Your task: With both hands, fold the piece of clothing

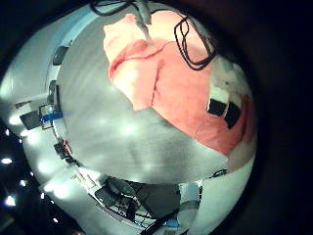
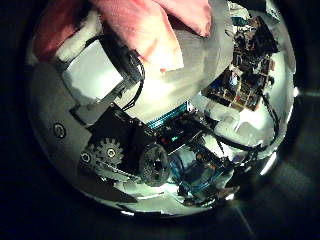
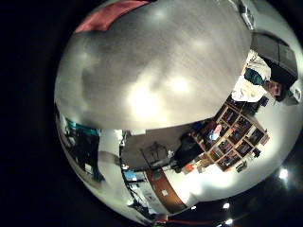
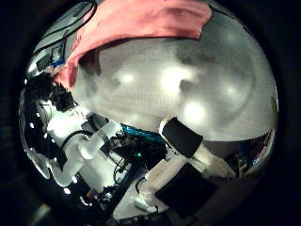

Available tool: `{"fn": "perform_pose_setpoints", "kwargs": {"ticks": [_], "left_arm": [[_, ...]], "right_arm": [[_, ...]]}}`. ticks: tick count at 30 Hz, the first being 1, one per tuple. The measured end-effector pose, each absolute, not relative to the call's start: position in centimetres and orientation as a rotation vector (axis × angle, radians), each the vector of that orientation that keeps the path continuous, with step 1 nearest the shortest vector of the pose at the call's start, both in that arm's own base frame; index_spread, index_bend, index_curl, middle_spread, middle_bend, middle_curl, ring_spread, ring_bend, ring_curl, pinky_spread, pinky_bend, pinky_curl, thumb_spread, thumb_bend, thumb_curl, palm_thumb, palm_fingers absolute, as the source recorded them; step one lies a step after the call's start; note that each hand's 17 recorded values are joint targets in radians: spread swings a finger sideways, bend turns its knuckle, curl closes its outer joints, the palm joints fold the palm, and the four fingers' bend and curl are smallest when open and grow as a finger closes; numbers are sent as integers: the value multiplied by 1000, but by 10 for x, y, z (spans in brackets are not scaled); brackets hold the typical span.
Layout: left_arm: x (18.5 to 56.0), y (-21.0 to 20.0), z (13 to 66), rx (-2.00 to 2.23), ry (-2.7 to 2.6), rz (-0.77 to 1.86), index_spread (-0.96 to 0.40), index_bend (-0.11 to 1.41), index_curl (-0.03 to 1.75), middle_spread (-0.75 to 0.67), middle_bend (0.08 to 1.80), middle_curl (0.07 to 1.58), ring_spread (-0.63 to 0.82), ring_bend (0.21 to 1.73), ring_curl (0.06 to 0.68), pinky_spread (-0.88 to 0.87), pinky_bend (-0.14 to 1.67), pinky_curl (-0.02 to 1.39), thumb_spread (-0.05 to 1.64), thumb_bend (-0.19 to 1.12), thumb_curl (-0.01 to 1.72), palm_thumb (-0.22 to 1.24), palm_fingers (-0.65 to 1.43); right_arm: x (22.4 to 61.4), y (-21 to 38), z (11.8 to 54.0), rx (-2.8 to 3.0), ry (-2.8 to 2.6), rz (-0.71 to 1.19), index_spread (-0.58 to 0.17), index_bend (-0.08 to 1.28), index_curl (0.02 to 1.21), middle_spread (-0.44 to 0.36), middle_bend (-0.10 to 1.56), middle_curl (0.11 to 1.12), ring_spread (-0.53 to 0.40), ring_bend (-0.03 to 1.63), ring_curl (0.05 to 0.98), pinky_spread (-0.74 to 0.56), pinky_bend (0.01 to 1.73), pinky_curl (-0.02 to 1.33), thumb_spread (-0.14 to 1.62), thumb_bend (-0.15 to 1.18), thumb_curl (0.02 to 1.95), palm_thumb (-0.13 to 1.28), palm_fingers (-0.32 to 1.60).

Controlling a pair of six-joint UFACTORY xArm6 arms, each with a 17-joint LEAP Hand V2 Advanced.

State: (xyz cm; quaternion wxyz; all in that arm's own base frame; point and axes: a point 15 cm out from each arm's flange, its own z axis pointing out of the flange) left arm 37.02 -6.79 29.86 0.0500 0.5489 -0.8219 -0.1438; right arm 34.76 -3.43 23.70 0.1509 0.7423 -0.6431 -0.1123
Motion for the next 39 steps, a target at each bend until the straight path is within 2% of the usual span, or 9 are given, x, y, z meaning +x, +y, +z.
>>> {"fn": "perform_pose_setpoints", "kwargs": {"ticks": [6,18,20,21,24,25,29,34,39], "left_arm": [[365,-69,305,1669,-2496,-440,-773,350,1268,-575,980,1005,-436,1405,518,-598,1240,570,1037,-12,663,920,1083],[363,-65,319,1683,-2502,-431,-787,273,1388,-592,959,1024,-437,1396,513,-597,1234,560,1038,-12,682,916,1100],[363,-64,322,1688,-2501,-428,-787,263,1403,-595,956,1026,-437,1395,512,-597,1233,559,1038,-12,684,916,1102],[363,-64,322,1687,-2503,-427,-786,259,1410,-596,954,1028,-437,1394,512,-597,1232,559,1038,-12,685,916,1103],[362,-65,324,1683,-2502,-432,-784,247,1430,-599,949,1031,-438,1392,511,-597,1231,557,1038,-12,688,915,1105],[361,-65,326,1683,-2502,-433,-783,243,1436,-599,947,1034,-438,1392,511,-597,1231,557,1039,-12,689,915,1106],[361,-65,327,1679,-2502,-437,-778,231,1458,-601,938,1038,-438,1389,511,-597,1229,555,1039,-12,692,914,1109],[356,-65,328,1659,-2498,-444,-770,217,1481,-605,929,1041,-439,1386,510,-597,1227,554,1043,-12,694,912,1113],[350,-64,331,1621,-2493,-457,-760,207,1500,-611,928,1047,-439,1384,510,-598,1225,552,1047,-12,695,910,1116]], "right_arm": [[386,-20,223,2187,-1898,-173,-260,147,255,-30,219,378,-23,539,286,195,451,290,1119,-26,361,523,191],[389,11,187,2177,-1813,-212,-227,173,270,-48,275,393,-84,600,293,119,441,274,1068,-19,363,538,305],[389,13,187,2179,-1805,-213,-240,167,272,-82,315,407,-139,676,306,26,473,267,1064,-9,372,582,457],[390,13,187,2181,-1804,-210,-256,150,263,-113,356,423,-179,758,328,-68,548,275,1064,-2,381,610,649],[390,14,187,2172,-1818,-206,-319,198,281,-220,433,463,-255,874,365,-269,697,304,1070,14,405,703,967],[391,14,190,2170,-1827,-199,-345,246,308,-245,493,493,-262,911,391,-313,729,325,1073,18,412,731,1119],[392,8,194,2171,-1814,-169,-395,517,451,-263,731,615,-273,980,471,-373,852,415,1096,26,434,822,1314],[389,-4,204,2167,-1788,-145,-384,792,608,-234,957,728,-265,1133,556,-355,1028,517,1139,52,478,930,1258],[366,-14,211,2124,-1717,-208,-366,934,718,-216,1096,802,-255,1243,628,-323,1154,610,1180,49,520,964,1127]]}}
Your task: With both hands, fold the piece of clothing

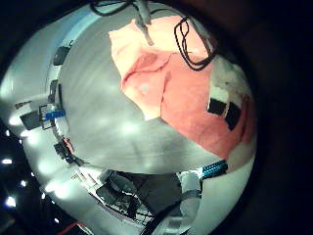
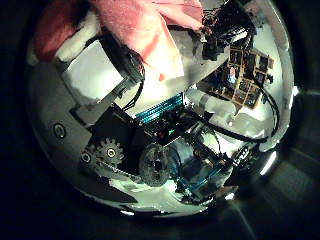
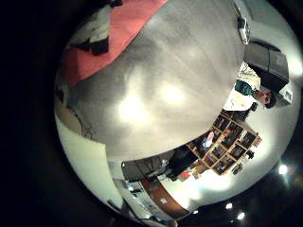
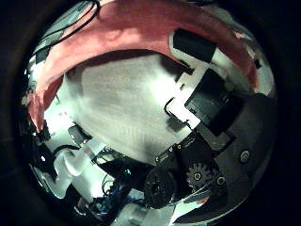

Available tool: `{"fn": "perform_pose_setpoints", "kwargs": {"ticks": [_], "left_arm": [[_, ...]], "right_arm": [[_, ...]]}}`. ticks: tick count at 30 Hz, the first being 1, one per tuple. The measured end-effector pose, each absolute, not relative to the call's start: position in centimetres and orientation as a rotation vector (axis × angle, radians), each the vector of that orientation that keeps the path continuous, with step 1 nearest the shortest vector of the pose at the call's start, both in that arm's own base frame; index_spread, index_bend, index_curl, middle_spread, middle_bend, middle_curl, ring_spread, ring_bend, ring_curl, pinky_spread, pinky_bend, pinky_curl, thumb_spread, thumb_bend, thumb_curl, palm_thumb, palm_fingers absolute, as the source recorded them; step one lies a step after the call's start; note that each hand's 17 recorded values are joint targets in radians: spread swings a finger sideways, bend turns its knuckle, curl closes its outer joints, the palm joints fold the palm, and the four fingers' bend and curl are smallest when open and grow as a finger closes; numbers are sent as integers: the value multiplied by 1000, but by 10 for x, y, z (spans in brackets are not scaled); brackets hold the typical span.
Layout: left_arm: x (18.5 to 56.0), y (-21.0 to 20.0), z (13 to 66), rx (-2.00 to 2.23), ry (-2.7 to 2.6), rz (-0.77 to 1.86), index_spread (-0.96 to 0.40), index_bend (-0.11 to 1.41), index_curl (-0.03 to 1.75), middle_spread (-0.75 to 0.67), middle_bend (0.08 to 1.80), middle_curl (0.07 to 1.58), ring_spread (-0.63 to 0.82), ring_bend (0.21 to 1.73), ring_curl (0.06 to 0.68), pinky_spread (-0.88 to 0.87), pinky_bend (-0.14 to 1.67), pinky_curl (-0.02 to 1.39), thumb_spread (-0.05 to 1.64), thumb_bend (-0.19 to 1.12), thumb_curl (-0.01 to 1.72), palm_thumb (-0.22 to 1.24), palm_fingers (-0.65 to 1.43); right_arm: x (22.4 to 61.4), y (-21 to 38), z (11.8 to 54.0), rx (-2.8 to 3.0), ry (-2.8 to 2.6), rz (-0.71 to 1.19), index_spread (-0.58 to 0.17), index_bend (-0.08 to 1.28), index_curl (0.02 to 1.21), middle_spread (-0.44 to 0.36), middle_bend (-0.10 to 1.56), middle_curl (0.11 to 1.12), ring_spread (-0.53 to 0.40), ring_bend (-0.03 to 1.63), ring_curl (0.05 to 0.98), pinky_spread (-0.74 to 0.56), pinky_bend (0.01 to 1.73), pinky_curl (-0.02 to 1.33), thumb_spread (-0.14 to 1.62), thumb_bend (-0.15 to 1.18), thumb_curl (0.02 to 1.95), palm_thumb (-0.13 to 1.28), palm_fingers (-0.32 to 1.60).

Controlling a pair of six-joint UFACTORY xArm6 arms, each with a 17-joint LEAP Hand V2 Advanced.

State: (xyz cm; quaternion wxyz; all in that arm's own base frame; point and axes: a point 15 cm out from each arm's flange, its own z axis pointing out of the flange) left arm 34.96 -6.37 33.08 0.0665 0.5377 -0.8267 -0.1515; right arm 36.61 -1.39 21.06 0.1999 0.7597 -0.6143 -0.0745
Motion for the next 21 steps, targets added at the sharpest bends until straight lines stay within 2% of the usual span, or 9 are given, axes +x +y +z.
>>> {"fn": "perform_pose_setpoints", "kwargs": {"ticks": [13,17,21], "left_arm": [[324,-56,357,1547,-2457,-508,-728,199,1534,-620,921,1057,-440,1378,510,-598,1220,550,1047,-11,698,906,1124],[325,-57,376,1549,-2445,-517,-718,197,1540,-620,918,1058,-440,1381,510,-599,1223,551,1047,-12,701,901,1130],[348,-59,392,1593,-2454,-478,-707,197,1544,-622,916,1060,-441,1382,511,-598,1226,551,1047,-12,703,900,1127]], "right_arm": [[339,-13,272,2180,-1703,-166,-333,1024,870,-193,1218,885,-252,1337,739,-269,1241,772,1238,8,595,979,975],[350,-9,301,2228,-1744,-91,-328,1034,895,-189,1236,896,-253,1345,759,-264,1252,808,1241,-5,612,978,961],[372,-5,333,2266,-1791,-14,-324,1046,916,-186,1247,903,-254,1350,776,-261,1259,840,1239,-6,631,983,954]]}}
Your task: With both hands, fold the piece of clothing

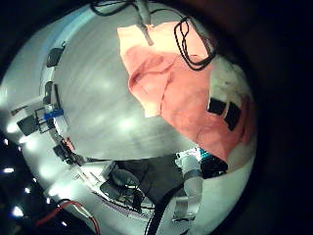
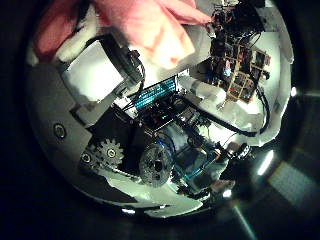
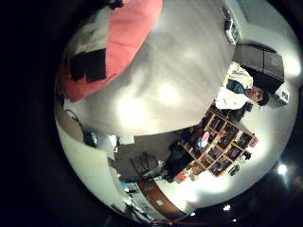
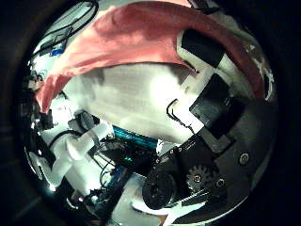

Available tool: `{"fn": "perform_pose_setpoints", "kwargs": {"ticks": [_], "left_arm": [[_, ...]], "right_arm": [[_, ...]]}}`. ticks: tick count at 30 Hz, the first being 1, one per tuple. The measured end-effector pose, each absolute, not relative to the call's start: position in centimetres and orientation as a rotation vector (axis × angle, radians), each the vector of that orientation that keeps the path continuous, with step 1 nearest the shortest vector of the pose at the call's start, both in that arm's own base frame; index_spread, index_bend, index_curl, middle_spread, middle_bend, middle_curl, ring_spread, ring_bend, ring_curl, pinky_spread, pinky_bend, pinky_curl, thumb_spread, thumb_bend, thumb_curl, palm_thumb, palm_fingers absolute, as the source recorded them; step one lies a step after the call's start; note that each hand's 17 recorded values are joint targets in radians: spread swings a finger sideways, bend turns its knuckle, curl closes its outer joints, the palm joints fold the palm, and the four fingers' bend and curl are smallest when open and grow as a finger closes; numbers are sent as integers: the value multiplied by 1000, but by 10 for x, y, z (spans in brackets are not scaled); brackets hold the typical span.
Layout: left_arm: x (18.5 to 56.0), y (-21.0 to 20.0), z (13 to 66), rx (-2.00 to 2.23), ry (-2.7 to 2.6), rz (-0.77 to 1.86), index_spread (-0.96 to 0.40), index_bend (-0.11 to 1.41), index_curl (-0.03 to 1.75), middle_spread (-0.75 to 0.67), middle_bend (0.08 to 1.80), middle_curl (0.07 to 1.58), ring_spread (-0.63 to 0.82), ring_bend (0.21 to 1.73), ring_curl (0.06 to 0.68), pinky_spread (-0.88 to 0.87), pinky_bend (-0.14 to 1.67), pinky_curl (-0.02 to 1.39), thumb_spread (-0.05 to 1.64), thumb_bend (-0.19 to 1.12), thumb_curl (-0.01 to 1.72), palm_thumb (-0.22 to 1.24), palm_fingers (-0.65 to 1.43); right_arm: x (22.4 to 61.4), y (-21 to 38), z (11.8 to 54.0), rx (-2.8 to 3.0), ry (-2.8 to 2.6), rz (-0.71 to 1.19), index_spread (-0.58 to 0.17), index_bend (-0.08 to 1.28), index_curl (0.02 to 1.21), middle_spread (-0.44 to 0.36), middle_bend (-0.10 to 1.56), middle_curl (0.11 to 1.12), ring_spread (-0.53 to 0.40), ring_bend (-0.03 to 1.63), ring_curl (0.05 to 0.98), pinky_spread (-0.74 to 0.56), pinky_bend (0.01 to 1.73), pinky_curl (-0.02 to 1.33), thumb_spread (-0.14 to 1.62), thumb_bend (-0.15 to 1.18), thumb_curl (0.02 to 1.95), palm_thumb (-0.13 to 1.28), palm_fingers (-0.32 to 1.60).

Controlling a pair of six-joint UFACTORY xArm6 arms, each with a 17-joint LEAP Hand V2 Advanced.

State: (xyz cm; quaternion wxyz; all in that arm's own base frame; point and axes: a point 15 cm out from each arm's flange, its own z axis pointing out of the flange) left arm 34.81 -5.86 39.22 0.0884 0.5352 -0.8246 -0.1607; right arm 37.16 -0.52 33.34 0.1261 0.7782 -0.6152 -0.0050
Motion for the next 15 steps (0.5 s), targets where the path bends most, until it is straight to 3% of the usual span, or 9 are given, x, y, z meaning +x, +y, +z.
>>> {"fn": "perform_pose_setpoints", "kwargs": {"ticks": [8,15], "left_arm": [[409,-56,377,1690,-2407,-456,-687,197,1556,-624,916,1063,-440,1374,512,-592,1237,554,1048,-11,707,899,1115],[461,-50,348,1782,-2394,-396,-669,197,1565,-626,910,1072,-438,1372,514,-590,1241,557,1048,-9,708,908,1113]], "right_arm": [[437,1,350,2243,-1801,-29,-320,1052,944,-181,1261,908,-255,1356,802,-258,1247,889,1231,-7,658,984,944],[485,7,324,2206,-1787,-71,-319,1052,959,-180,1268,913,-255,1355,818,-260,1233,922,1228,-8,677,969,937]]}}
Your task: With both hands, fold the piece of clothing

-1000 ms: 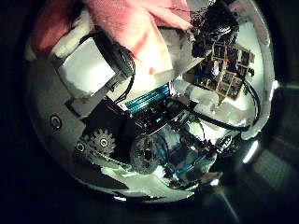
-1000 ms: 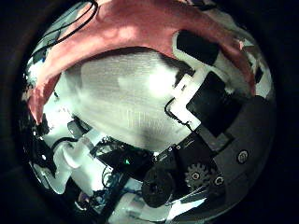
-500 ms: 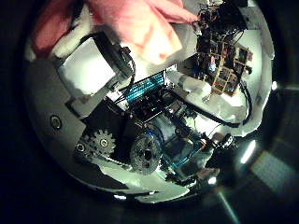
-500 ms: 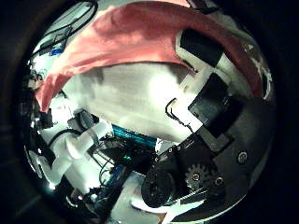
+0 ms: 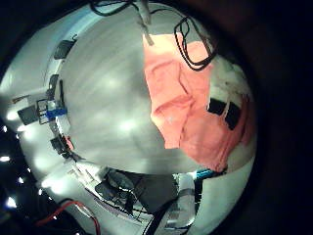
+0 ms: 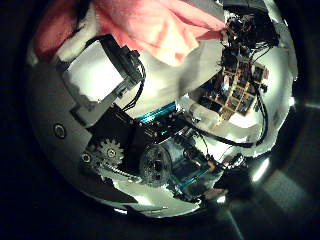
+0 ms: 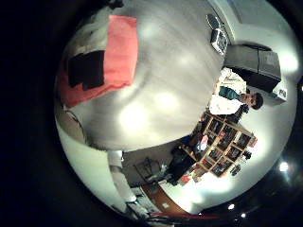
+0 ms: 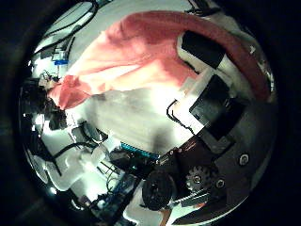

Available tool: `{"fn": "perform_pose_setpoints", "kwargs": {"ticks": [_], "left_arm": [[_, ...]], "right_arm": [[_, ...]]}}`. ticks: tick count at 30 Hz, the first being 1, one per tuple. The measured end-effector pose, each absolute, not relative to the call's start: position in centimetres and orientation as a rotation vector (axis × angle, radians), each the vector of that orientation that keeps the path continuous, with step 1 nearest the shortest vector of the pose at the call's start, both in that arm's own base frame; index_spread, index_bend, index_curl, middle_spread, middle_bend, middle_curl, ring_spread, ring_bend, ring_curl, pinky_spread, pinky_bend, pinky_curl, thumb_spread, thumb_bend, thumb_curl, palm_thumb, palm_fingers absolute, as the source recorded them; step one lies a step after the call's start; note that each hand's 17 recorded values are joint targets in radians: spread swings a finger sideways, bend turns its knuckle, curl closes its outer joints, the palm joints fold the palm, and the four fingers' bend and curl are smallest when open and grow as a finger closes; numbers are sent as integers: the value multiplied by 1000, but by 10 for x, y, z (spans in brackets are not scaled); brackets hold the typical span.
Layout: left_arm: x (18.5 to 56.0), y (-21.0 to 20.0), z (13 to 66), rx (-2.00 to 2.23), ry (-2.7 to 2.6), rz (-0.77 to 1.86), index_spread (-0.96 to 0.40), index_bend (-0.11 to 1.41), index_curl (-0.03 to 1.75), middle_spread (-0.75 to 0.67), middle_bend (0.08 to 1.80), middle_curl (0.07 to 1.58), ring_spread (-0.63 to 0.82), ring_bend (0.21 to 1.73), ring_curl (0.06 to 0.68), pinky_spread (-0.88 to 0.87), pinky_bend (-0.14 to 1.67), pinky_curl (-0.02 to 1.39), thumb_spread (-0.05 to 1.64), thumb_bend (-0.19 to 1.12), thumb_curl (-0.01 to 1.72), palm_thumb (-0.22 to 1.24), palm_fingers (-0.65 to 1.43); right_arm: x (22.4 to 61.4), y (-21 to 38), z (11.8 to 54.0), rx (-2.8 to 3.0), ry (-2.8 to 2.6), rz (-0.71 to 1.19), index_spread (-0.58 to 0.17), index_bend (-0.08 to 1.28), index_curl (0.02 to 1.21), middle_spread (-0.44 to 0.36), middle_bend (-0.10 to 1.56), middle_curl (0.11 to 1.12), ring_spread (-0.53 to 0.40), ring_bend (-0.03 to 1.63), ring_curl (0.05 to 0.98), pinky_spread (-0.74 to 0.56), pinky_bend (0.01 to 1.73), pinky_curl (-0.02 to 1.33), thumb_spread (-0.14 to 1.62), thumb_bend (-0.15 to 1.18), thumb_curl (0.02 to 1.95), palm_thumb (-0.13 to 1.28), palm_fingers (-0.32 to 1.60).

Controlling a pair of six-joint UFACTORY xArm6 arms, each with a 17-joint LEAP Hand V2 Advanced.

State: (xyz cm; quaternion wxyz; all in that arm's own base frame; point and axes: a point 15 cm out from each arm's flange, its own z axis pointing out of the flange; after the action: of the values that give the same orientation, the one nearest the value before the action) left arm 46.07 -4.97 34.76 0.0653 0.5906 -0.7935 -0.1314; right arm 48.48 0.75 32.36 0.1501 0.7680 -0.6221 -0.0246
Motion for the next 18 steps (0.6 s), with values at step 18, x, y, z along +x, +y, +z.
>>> {"fn": "perform_pose_setpoints", "kwargs": {"ticks": [18], "left_arm": [[580,-26,240,2001,-2321,-36,-608,192,1571,-630,885,1099,-447,1350,518,-596,1146,562,1025,-45,613,749,1003]], "right_arm": [[596,22,232,2297,-1936,180,-339,896,940,-189,1221,875,-266,1351,824,-283,1182,979,1296,-17,619,830,847]]}}
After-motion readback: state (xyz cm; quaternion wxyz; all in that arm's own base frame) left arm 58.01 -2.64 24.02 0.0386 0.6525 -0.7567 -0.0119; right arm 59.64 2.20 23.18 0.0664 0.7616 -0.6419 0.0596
